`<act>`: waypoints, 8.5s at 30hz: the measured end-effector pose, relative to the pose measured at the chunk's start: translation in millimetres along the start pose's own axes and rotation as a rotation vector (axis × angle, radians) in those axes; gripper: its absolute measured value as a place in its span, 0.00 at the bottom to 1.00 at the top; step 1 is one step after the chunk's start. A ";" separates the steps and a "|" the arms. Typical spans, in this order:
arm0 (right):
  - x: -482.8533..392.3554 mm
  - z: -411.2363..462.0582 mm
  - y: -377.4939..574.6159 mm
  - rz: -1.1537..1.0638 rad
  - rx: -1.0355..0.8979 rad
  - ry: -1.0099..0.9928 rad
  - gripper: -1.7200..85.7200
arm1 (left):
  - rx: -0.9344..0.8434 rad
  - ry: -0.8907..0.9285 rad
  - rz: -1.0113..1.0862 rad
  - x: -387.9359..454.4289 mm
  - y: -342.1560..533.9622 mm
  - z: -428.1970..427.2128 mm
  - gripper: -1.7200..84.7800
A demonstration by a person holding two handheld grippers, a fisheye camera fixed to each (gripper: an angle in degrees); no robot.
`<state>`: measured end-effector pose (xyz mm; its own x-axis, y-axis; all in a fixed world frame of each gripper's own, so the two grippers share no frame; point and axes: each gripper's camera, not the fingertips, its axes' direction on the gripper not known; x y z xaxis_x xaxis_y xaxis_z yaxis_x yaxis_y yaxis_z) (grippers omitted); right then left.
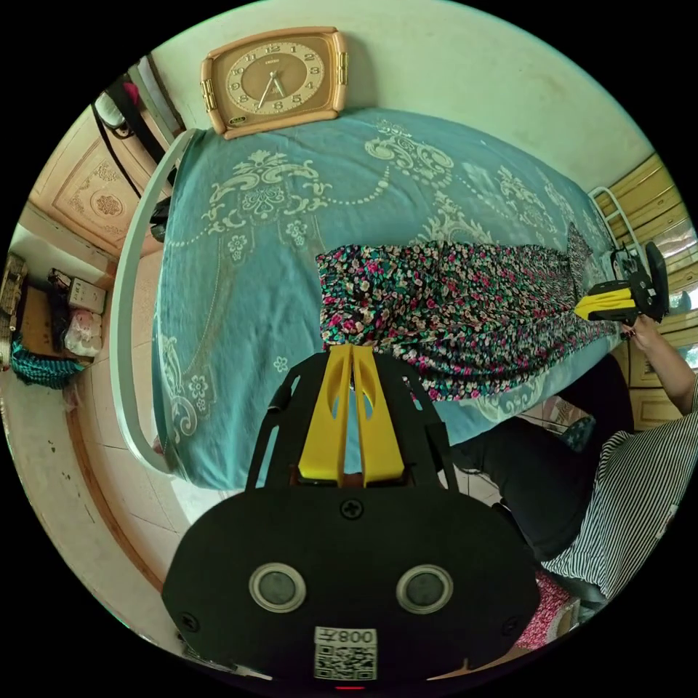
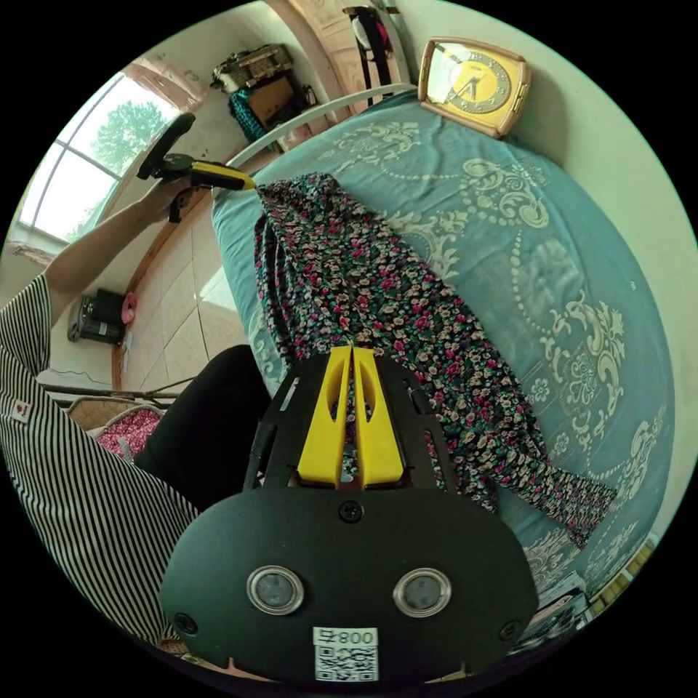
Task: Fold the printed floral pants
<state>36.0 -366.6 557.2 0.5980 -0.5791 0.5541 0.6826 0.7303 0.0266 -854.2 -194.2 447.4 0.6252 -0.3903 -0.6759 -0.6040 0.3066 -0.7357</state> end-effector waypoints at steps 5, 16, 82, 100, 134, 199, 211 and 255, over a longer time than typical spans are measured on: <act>-12.2 34.9 16.7 -0.003 -0.065 -0.020 0.02 | -0.032 0.000 0.004 1.1 16.1 22.2 0.02; -15.6 89.2 50.5 -0.004 -0.165 -0.073 0.02 | -0.069 0.000 -0.015 9.3 44.6 74.1 0.02; 106.1 -228.6 350.1 0.643 0.213 -0.129 0.05 | -0.038 0.419 0.270 442.3 -29.4 272.4 0.09; 193.4 -350.3 372.2 0.952 0.005 0.091 0.06 | -0.047 0.367 0.298 526.3 -66.1 262.0 0.03; 3.3 -522.6 686.2 0.959 0.442 -0.155 0.02 | -0.146 0.239 0.437 674.5 -111.6 207.0 0.02; -77.3 -502.1 905.0 0.961 0.645 -0.063 0.02 | -0.089 0.624 0.567 1156.9 -494.5 210.4 0.05; -59.6 -501.3 1013.3 1.123 0.792 -0.174 0.02 | -0.168 0.511 0.765 1287.4 -523.4 218.5 0.09; -27.7 -451.2 1139.1 1.309 0.822 -0.334 0.02 | -0.126 0.319 0.974 1417.5 -452.5 208.6 0.03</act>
<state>986.5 317.9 196.7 0.3746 0.6056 0.7021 -0.6817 0.6931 -0.2341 408.4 -705.0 -187.0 -0.3118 -0.2389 -0.9196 -0.8372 0.5269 0.1469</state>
